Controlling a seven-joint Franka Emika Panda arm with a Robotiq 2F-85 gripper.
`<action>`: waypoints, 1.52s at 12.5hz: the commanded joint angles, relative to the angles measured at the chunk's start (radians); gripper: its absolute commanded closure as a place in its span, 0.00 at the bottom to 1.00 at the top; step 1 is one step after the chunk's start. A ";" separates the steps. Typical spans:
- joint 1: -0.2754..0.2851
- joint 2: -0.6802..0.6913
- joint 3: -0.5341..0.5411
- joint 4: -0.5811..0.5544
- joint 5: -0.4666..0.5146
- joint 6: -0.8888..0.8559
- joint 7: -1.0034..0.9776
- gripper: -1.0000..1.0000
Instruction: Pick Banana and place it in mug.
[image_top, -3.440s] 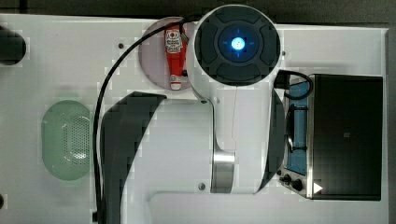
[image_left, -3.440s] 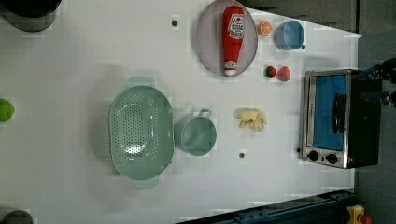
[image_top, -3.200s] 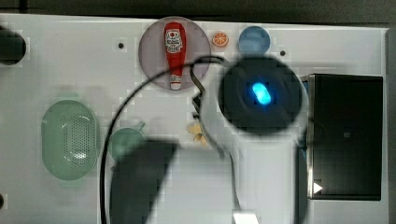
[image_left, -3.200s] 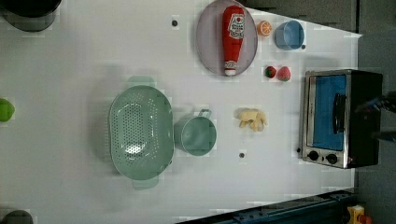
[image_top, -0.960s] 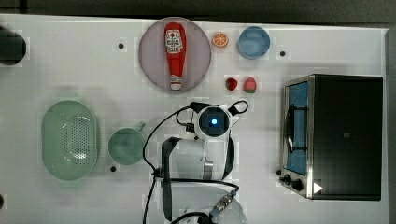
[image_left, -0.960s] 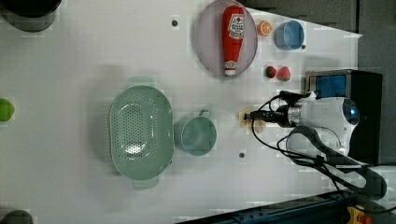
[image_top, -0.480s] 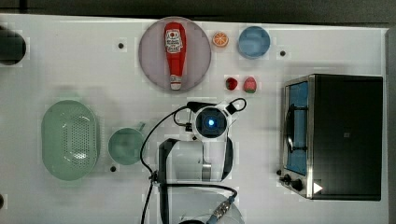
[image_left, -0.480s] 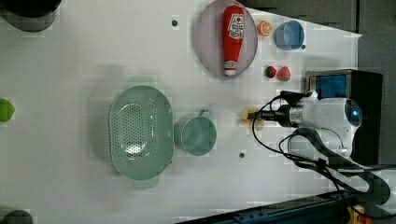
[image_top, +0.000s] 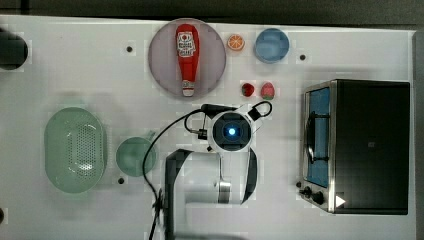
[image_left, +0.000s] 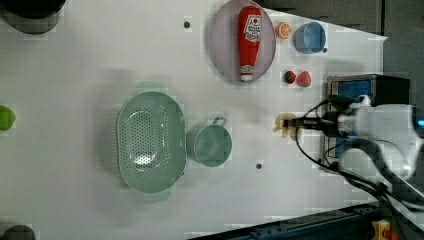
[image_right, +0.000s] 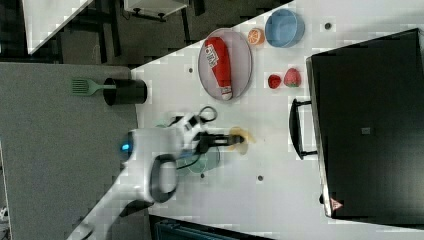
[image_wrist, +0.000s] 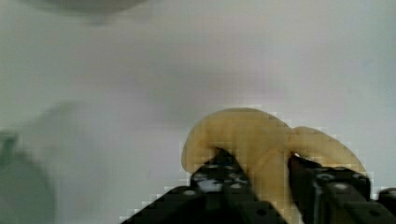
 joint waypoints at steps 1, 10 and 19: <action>0.016 -0.173 0.066 0.067 0.002 -0.196 0.131 0.70; 0.043 -0.285 0.316 0.170 0.069 -0.460 0.556 0.70; 0.045 -0.063 0.449 0.117 0.109 -0.203 0.797 0.66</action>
